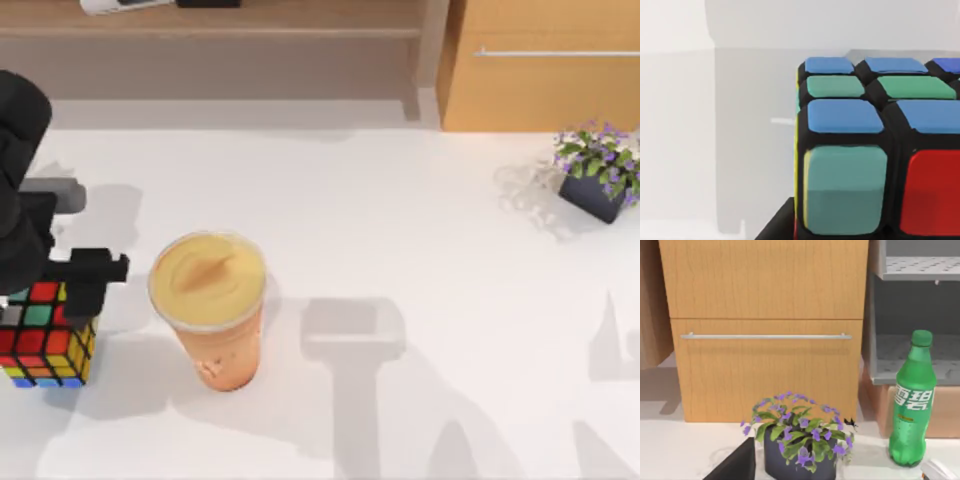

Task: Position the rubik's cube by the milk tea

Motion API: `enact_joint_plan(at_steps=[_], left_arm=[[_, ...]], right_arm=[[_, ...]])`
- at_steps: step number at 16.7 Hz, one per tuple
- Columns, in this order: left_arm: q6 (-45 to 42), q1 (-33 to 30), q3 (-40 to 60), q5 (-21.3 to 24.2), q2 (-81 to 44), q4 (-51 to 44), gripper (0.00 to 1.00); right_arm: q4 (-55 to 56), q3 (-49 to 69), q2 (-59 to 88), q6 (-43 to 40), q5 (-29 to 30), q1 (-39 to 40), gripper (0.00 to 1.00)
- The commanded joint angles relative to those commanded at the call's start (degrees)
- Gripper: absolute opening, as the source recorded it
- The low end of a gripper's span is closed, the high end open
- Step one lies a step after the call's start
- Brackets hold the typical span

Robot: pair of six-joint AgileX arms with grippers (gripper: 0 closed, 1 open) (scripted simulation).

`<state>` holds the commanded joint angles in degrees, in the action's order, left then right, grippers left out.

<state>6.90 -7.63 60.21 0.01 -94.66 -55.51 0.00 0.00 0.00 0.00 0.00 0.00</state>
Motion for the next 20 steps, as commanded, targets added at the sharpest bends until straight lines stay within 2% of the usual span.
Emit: enact_joint_plan(at_steps=[5,18,20], left_arm=[[0.00,-0.06,-0.19,0.03,-0.19,0.03,0.00],[0.00,-0.06,-0.19,0.03,-0.19,0.03,0.98],[0.00,-0.06,-0.19,0.03,-0.19,0.03,1.00]], right_arm=[[0.00,0.00,0.00,0.00,0.00,0.00,1.00],[0.00,0.00,0.00,0.00,0.00,0.00,1.00],[0.00,0.00,0.00,0.00,0.00,0.00,1.00]])
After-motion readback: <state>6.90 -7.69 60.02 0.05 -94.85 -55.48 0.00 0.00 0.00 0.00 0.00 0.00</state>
